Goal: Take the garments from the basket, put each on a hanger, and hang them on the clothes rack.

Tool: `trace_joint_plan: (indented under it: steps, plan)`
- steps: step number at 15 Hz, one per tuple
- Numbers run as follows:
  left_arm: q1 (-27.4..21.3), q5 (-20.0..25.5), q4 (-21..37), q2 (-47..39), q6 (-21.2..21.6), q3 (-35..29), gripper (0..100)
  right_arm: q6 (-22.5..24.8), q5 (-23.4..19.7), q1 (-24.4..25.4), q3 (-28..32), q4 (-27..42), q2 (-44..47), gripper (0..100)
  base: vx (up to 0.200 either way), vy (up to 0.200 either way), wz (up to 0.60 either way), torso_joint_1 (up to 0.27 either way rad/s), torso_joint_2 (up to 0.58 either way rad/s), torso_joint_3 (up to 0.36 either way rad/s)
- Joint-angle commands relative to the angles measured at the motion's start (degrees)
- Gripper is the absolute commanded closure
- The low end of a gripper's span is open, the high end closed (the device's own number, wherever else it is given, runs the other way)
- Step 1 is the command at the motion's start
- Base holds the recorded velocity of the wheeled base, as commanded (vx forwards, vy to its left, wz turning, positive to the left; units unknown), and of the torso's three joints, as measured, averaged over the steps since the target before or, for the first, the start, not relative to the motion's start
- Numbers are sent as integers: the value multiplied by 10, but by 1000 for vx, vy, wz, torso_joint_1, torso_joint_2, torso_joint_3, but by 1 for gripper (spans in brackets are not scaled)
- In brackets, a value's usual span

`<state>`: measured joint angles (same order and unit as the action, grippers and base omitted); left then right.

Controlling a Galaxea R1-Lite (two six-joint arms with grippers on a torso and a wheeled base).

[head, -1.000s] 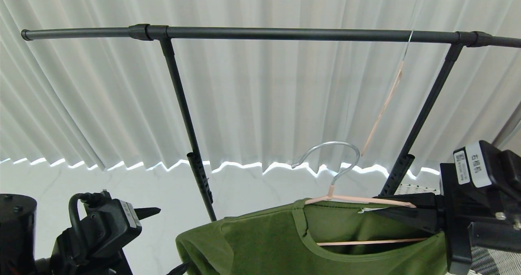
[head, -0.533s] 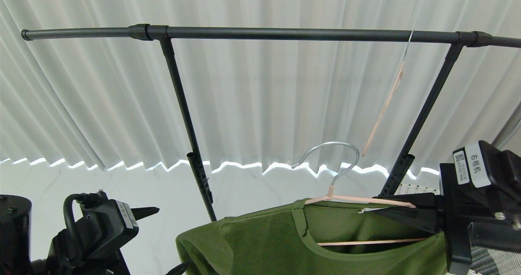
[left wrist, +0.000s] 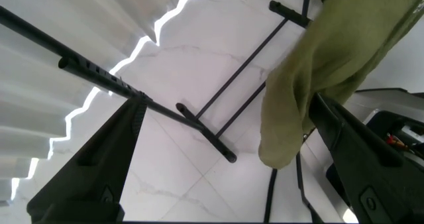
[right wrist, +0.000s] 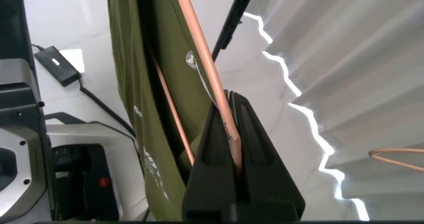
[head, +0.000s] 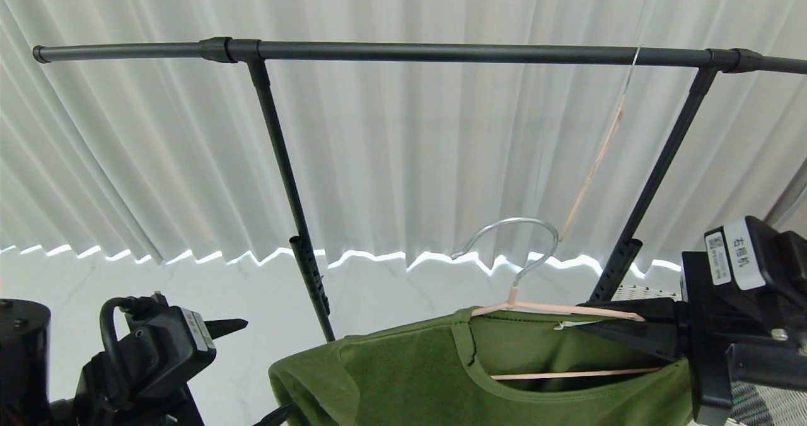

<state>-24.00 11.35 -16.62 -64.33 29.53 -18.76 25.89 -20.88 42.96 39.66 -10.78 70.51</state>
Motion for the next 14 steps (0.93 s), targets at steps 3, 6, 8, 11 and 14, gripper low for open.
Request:
trace_joint_plan:
  steps: [3,6,8,11,14]
  plan:
    - [-1,0,0,-2,-2,0,0,0,0,16,2,-1,0,100,0,0,0,0,0,0]
    - [-1,0,0,-3,-3,0,100,0,0,20,3,-1,1,100,0,0,0,0,0,0]
    - [-1,0,0,-3,-3,0,100,0,1,20,3,-1,0,100,0,0,0,0,0,0]
    - [-1,0,0,-4,-1,0,100,0,1,19,2,-1,0,100,0,0,0,0,0,0]
    - [8,-3,0,-3,-3,1,100,-2,1,17,1,-1,-1,100,0,0,0,0,0,0]
